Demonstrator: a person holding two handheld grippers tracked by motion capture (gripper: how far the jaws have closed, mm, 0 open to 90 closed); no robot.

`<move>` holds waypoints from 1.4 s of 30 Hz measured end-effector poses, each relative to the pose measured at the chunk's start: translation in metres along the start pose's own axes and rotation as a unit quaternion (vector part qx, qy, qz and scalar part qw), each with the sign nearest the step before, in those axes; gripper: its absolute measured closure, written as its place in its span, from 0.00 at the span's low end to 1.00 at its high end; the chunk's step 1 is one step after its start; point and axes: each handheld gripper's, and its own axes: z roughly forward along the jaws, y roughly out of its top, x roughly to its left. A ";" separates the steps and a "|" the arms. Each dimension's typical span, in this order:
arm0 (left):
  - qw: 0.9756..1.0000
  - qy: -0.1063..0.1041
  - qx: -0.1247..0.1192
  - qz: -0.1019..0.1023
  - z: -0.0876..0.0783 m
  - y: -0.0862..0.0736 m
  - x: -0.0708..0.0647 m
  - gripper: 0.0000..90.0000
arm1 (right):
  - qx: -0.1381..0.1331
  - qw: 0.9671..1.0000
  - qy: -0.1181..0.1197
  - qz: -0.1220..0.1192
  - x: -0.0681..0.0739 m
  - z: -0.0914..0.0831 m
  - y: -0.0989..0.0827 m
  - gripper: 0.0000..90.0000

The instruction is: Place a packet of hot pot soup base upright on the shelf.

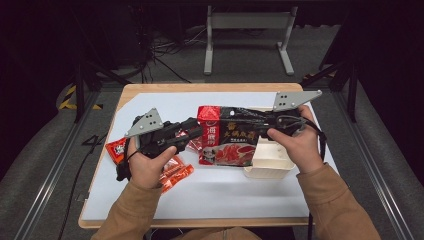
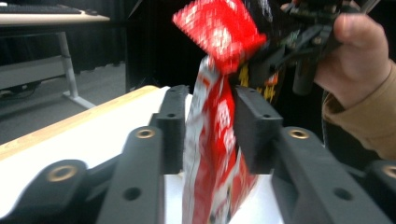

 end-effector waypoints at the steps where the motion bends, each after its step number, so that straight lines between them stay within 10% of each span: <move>1: 1.000 0.001 -0.002 0.001 0.000 0.000 0.001 0.69 | -0.002 1.000 -0.003 0.001 -0.002 -0.003 0.001 0.91; 23: 1.000 0.020 0.015 -0.008 -0.002 -0.005 0.012 0.59 | 0.000 0.996 -0.088 -0.028 -0.059 -0.033 0.022 0.91; 42: 0.998 0.051 0.045 -0.016 -0.004 -0.011 0.022 0.55 | -0.023 0.989 -0.145 0.005 -0.105 -0.050 0.005 0.91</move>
